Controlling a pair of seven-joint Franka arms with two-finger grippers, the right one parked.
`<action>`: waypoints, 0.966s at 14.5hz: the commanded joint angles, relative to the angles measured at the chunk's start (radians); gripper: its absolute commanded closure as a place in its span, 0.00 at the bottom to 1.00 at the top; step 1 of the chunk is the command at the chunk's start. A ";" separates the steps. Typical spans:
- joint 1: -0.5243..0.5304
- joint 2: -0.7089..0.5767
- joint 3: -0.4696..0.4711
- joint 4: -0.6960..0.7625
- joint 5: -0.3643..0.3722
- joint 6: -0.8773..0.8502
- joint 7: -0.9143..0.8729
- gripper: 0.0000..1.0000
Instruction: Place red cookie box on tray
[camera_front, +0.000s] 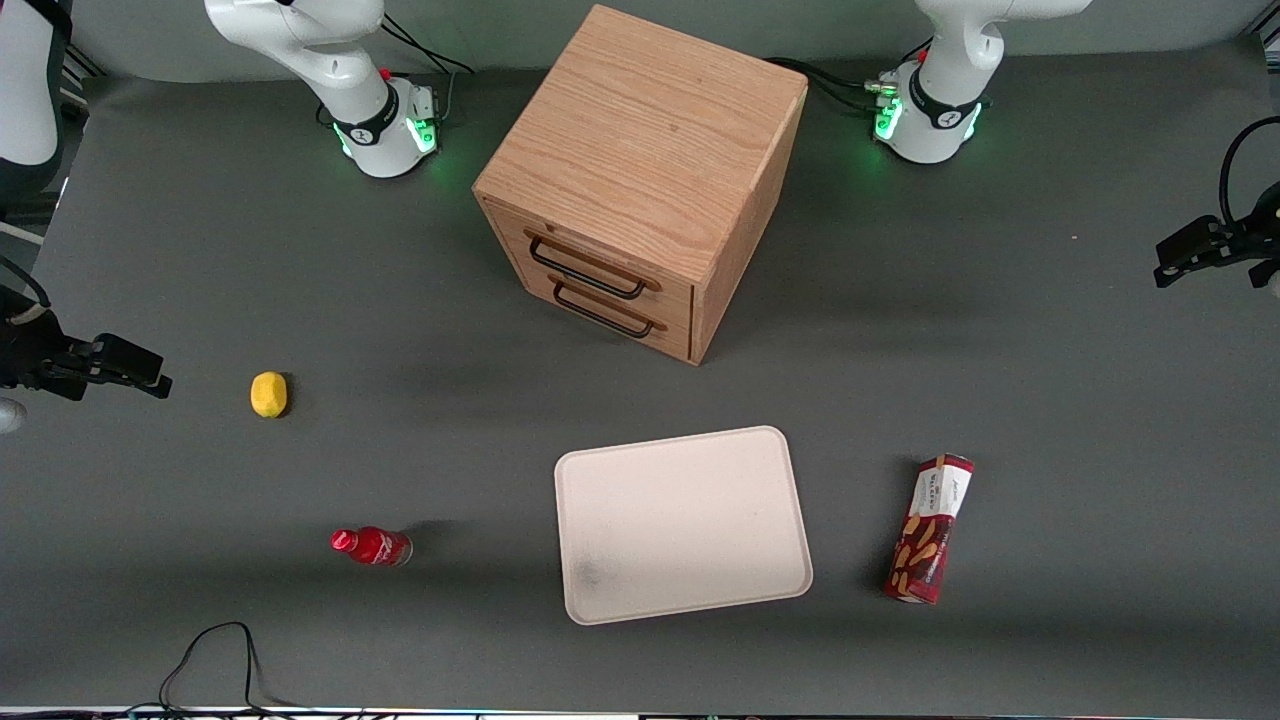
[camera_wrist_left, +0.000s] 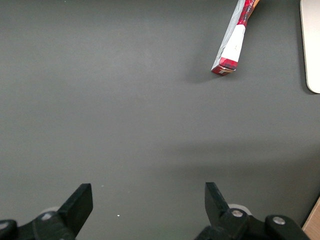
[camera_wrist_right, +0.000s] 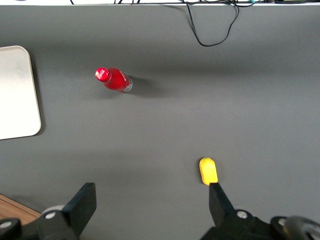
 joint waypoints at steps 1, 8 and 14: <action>0.006 -0.025 -0.010 -0.023 0.020 -0.008 -0.010 0.00; 0.003 -0.009 -0.012 -0.009 0.006 -0.026 0.029 0.00; -0.055 0.272 -0.013 0.207 -0.063 0.024 0.093 0.00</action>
